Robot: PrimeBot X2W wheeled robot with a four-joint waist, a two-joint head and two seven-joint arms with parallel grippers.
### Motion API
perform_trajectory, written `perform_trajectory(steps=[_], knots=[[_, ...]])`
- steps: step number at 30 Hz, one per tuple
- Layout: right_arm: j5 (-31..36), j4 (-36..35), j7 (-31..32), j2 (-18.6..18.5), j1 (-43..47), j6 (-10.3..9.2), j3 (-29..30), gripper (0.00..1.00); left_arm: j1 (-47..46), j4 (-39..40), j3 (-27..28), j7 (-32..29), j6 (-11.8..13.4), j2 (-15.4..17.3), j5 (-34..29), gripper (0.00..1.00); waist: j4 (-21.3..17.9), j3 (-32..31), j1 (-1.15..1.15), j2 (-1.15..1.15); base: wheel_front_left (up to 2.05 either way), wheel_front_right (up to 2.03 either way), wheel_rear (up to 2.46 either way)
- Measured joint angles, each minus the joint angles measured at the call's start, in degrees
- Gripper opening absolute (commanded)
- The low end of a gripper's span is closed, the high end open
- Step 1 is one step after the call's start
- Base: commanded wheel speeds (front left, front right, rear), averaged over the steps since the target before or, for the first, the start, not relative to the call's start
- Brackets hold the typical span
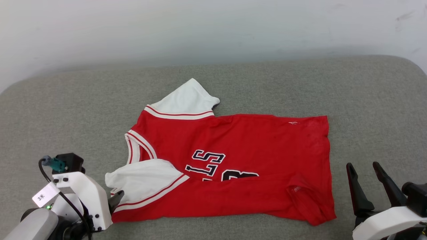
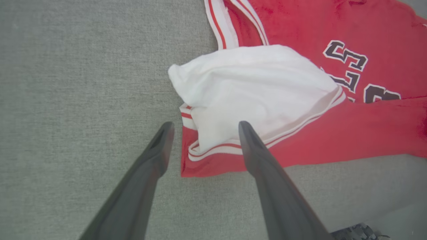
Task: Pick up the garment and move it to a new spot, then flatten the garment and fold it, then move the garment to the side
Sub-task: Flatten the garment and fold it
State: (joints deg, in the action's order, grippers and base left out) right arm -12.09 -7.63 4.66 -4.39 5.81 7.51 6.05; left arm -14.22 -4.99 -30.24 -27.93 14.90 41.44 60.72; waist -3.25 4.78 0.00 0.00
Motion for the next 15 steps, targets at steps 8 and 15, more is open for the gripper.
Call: perform_trajectory(steps=[8, 15], knots=[[-0.6, 0.6, -0.2, 0.9, -0.9, 0.00, -0.3, 1.00, 1.8, -3.0, -0.8, -2.9, 0.7, -1.1, 2.7, 1.00, -2.6, 3.2, 0.00, 0.00, 0.00, 0.00, 0.00], [-2.4, 1.4, 1.0, 1.1, -1.2, 0.00, 0.8, 1.00, 1.7, -6.2, -1.0, -2.3, -2.1, -2.9, 3.7, 0.25, -3.3, 4.6, 0.00, 0.00, 0.00, 0.00, 0.00]])
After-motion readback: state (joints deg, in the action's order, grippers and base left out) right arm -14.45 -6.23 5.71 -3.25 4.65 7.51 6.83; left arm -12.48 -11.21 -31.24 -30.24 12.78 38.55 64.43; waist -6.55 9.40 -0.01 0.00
